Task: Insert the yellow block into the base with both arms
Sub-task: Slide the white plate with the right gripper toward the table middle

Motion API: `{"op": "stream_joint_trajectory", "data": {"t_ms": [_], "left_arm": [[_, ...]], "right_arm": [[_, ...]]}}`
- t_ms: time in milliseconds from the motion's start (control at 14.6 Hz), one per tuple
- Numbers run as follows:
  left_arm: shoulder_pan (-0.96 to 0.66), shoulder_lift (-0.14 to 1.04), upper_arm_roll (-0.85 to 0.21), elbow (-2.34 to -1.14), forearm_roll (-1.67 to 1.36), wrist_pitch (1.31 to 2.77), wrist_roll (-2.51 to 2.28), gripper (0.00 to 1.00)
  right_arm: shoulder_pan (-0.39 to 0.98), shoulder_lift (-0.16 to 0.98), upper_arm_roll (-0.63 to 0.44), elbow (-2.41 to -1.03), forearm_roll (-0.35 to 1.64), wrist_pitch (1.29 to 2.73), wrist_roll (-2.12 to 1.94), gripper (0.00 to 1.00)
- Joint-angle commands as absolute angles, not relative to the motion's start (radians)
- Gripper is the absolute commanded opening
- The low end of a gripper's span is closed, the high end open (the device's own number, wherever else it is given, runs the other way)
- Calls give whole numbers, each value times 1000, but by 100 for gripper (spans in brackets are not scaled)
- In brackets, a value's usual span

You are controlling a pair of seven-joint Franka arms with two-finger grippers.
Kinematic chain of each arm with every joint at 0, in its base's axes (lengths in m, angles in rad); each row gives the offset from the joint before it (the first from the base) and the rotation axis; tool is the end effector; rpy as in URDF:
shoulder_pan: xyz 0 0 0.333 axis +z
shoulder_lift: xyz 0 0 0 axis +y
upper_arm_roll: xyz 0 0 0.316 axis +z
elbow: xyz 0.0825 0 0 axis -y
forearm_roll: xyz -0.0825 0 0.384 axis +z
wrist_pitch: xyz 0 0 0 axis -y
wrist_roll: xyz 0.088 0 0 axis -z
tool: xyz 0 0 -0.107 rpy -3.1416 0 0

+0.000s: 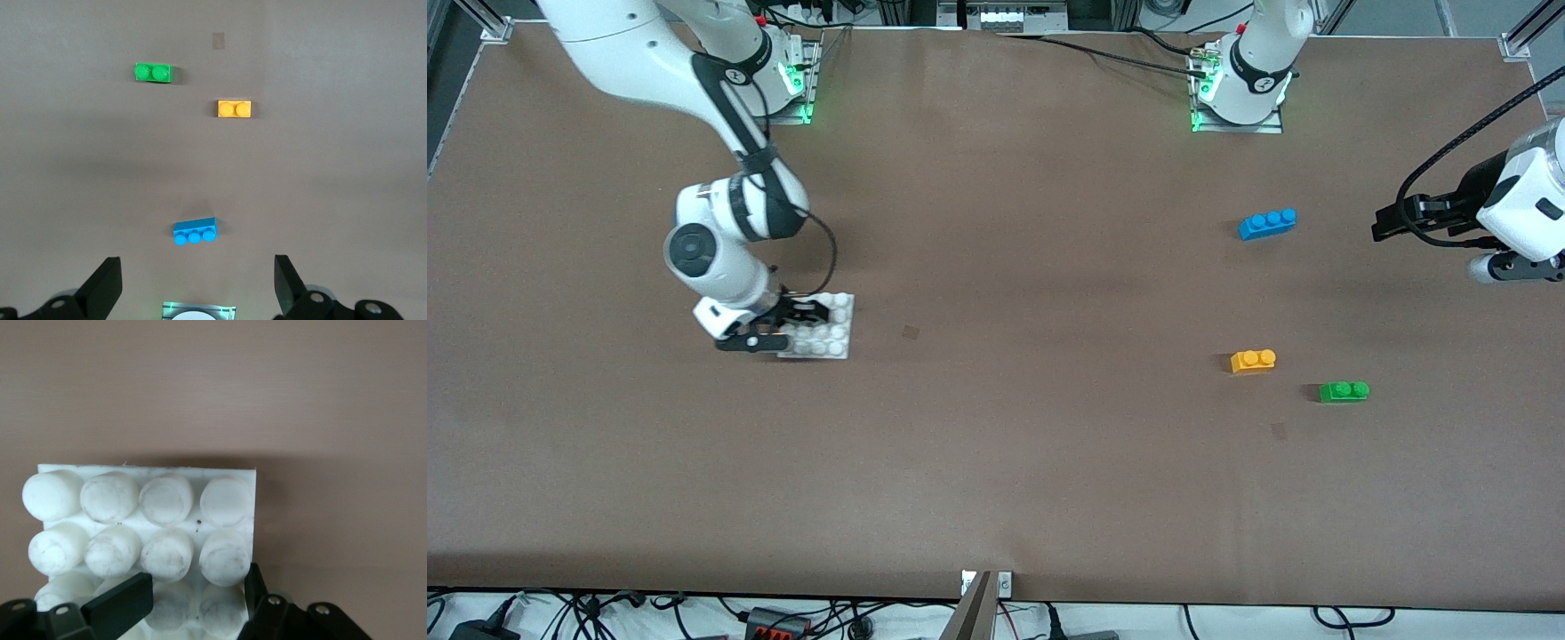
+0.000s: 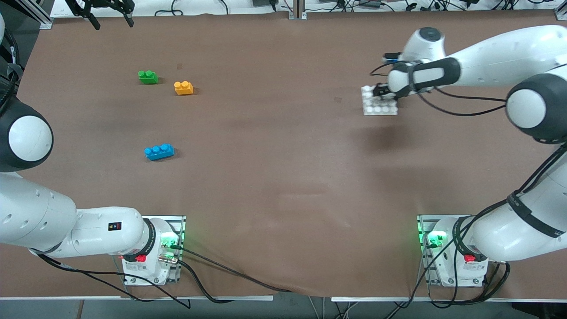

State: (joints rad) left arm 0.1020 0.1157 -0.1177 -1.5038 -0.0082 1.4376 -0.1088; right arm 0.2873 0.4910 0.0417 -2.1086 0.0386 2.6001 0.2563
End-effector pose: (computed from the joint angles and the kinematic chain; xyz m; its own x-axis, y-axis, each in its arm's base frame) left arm 0.5730 -0.0062 0.5804 0.9792 0.0905 -0.1814 0.0924 -0.9957 0.0021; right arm 0.5478 0.1864 0.1796 0.9993 0.0349 -0.0101 0.0345 -0.9987 -0.0382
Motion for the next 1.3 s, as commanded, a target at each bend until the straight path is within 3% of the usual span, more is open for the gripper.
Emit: {"op": "stream_joint_trajectory", "data": {"t_ms": [0, 615, 1026, 1231], "left_arm": [[106, 124, -112, -1479, -40, 1416, -103, 100], [106, 124, -112, -1479, -44, 1416, -103, 100], [113, 124, -112, -1479, -46, 1416, -103, 100], [114, 124, -112, -1479, -46, 1416, -103, 100]], "right_arm": [[406, 606, 40, -1990, 61, 2611, 333, 64], [644, 825, 63, -1637, 124, 2606, 494, 64], [710, 824, 86, -1577, 255, 2605, 511, 65], [712, 795, 81, -1575, 239, 2605, 511, 81]]}}
